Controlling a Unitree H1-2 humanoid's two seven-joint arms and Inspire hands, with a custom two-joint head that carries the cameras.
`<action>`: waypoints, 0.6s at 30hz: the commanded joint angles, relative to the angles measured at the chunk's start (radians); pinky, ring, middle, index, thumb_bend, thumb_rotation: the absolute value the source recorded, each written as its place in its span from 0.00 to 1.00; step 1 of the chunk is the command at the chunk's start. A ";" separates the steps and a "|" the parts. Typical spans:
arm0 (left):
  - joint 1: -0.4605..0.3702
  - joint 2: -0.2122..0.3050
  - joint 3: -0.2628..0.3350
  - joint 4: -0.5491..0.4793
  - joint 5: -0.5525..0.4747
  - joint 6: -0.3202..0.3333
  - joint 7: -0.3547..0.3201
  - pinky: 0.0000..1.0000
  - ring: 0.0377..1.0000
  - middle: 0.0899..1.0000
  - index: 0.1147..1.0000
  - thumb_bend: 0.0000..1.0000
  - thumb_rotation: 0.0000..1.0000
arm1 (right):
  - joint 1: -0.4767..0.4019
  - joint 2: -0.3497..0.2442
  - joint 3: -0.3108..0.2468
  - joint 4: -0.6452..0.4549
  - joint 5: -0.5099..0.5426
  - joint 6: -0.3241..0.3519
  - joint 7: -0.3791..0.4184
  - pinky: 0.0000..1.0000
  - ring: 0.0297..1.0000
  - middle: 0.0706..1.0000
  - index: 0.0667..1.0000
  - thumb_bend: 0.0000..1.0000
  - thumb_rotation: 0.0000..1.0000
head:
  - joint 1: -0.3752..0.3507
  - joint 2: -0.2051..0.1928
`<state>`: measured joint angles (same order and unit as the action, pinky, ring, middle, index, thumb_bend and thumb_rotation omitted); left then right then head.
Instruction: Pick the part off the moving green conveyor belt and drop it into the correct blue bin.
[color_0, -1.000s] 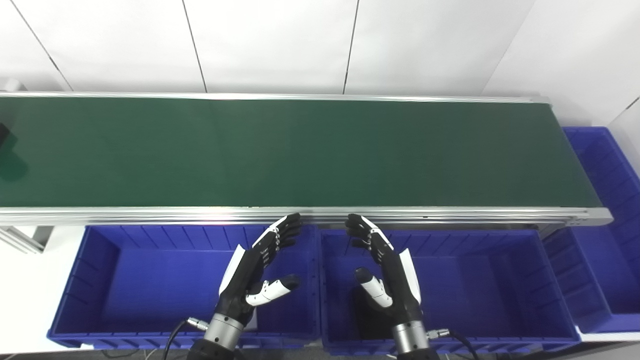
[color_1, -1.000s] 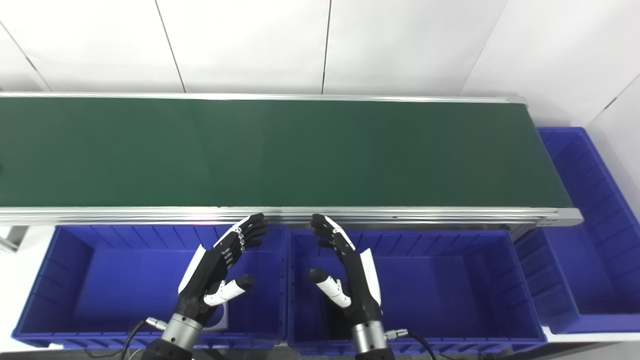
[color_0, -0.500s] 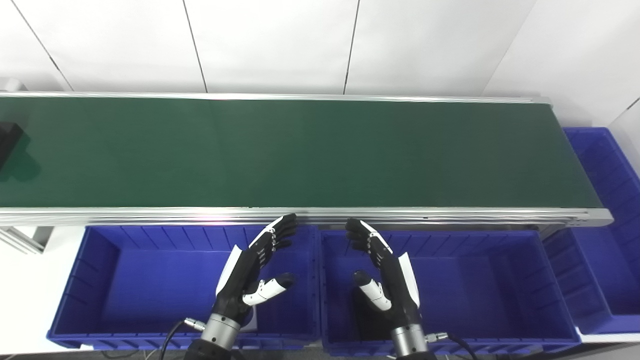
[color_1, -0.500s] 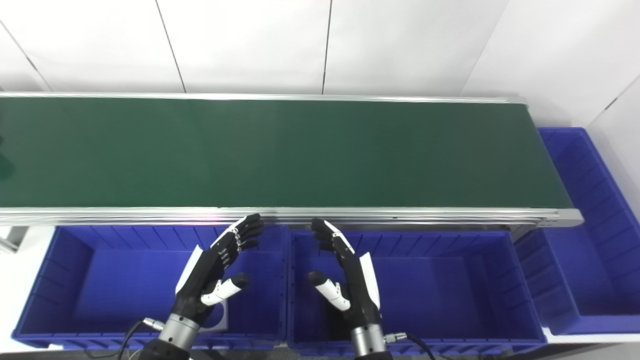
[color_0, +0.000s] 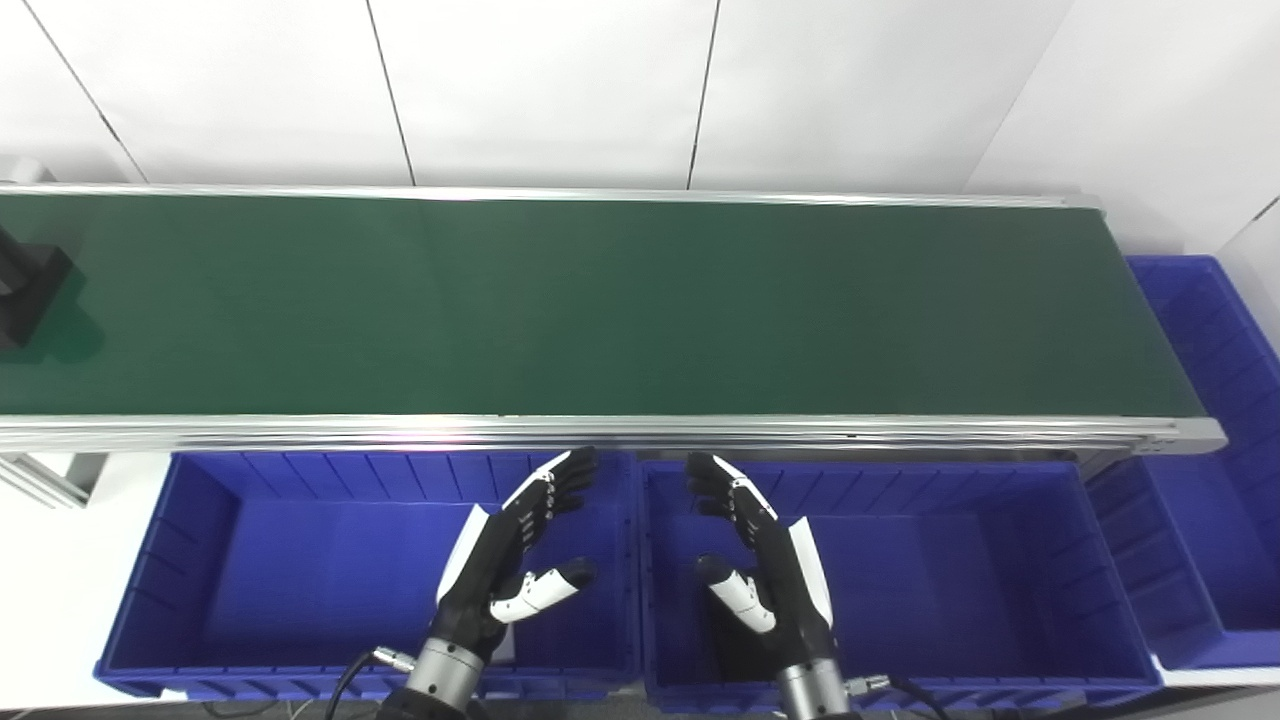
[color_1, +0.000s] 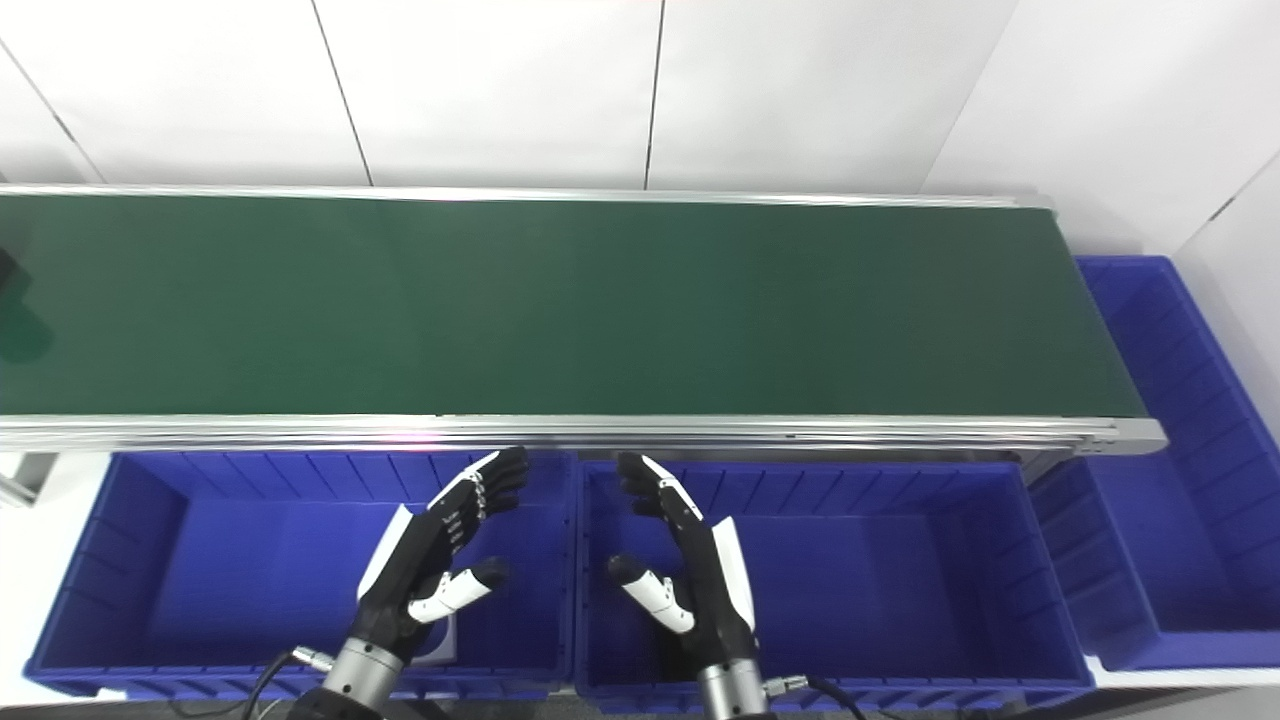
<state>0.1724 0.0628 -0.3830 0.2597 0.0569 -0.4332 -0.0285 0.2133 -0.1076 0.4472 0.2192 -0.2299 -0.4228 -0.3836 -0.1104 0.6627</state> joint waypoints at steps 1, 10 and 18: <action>-0.019 0.002 -0.006 -0.025 0.001 -0.037 0.008 0.84 0.86 0.86 0.84 0.90 0.70 | -0.012 0.003 0.004 -0.009 0.003 -0.047 -0.016 0.76 0.81 0.82 0.83 0.84 0.93 | 0.001 0.000; -0.021 0.001 -0.011 -0.024 -0.007 -0.037 0.008 0.84 0.86 0.86 0.84 0.91 0.71 | -0.008 -0.001 0.003 -0.015 0.023 -0.047 -0.010 0.75 0.80 0.82 0.83 0.83 0.91 | 0.016 0.011; -0.027 0.004 -0.036 -0.022 0.022 -0.037 0.054 0.83 0.86 0.86 0.84 0.91 0.74 | -0.013 -0.013 0.005 -0.017 0.024 -0.047 -0.012 0.75 0.80 0.82 0.83 0.81 0.92 | 0.026 0.013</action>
<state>0.1649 0.0650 -0.4134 0.2595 0.0742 -0.4332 0.0048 0.2099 -0.1177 0.4528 0.2232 -0.2094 -0.4228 -0.3875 -0.0875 0.6765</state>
